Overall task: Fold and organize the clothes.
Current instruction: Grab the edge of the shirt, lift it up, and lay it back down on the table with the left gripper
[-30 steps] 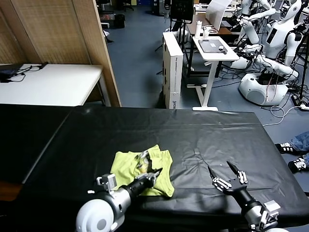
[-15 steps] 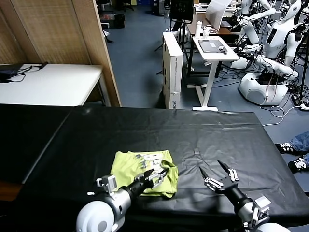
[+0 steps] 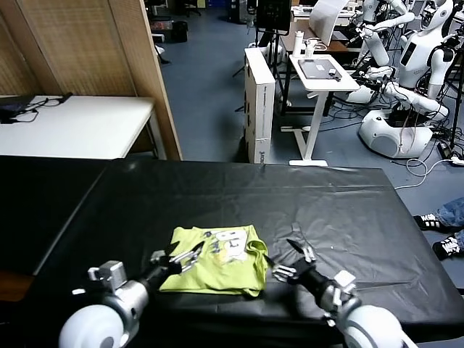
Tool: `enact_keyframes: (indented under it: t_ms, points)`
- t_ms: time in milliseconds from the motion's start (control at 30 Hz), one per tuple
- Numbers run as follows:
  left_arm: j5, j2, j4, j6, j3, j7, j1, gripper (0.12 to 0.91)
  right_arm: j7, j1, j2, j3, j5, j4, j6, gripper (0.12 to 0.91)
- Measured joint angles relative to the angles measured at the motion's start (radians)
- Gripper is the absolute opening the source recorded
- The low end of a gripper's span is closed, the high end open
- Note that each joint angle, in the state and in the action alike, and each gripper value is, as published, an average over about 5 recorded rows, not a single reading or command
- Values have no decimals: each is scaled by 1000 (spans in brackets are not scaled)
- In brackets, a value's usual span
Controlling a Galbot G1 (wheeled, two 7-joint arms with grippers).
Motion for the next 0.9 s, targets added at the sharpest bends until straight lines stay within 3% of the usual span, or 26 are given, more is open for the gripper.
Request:
enact_keyframes:
  t_ms: [267,500,633,767,900]
  points:
    - [30,-26,-20,-1,-25,1,39,907,1,131,20,-128,-137,-75,-4,907]
    - [47,-40,-21,-13,-35,5,55,907,69,136,38,-111,-181,-115,-23,907]
    - [64,-53,-13,-24,-36,13,64,907,106,118,53,-66,-154,-111,-27,907]
    - [105,-68,3,-50,-36,32,72,907,62,87,52,-19,-109,-86,-24,907]
    - [153,-86,25,-105,-37,53,75,907,23,50,41,18,-71,-54,4,907]
